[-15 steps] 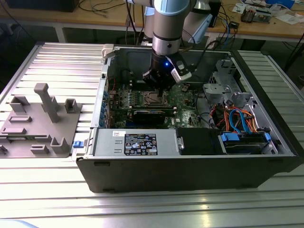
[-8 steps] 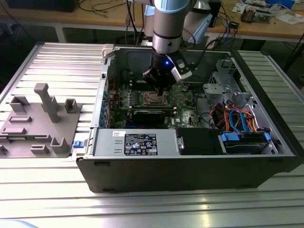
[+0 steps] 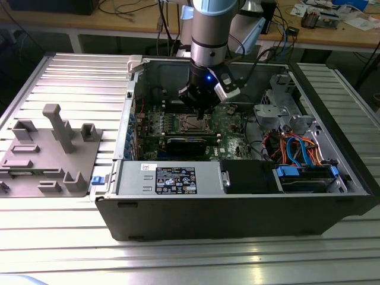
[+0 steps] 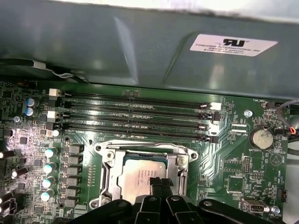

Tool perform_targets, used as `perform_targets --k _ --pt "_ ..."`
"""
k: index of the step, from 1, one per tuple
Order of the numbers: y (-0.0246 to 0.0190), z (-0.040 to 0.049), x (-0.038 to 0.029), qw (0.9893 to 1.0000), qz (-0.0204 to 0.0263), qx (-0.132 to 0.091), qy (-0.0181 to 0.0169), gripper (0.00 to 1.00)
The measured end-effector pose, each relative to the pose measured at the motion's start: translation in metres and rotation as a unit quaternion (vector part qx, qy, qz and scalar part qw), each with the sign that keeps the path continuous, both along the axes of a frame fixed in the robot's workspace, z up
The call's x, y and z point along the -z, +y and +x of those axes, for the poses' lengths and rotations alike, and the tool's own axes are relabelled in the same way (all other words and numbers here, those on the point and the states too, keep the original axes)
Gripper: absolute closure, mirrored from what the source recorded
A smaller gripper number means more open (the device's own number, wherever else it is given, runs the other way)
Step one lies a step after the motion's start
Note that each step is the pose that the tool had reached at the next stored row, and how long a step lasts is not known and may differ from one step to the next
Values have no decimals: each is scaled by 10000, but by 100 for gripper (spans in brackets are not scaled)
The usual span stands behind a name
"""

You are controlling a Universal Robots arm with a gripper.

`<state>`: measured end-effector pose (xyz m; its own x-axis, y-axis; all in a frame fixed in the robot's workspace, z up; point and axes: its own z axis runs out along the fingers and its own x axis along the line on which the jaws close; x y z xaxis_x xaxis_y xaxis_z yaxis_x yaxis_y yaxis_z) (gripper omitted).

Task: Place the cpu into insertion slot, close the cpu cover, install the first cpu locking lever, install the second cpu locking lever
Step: 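Install the first cpu locking lever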

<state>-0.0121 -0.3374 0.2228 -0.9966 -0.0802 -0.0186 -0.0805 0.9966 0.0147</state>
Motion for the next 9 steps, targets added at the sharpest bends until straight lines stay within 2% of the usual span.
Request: perform_targets --k 9 --pt "-1 0 -38 10000 1 0 0 89"
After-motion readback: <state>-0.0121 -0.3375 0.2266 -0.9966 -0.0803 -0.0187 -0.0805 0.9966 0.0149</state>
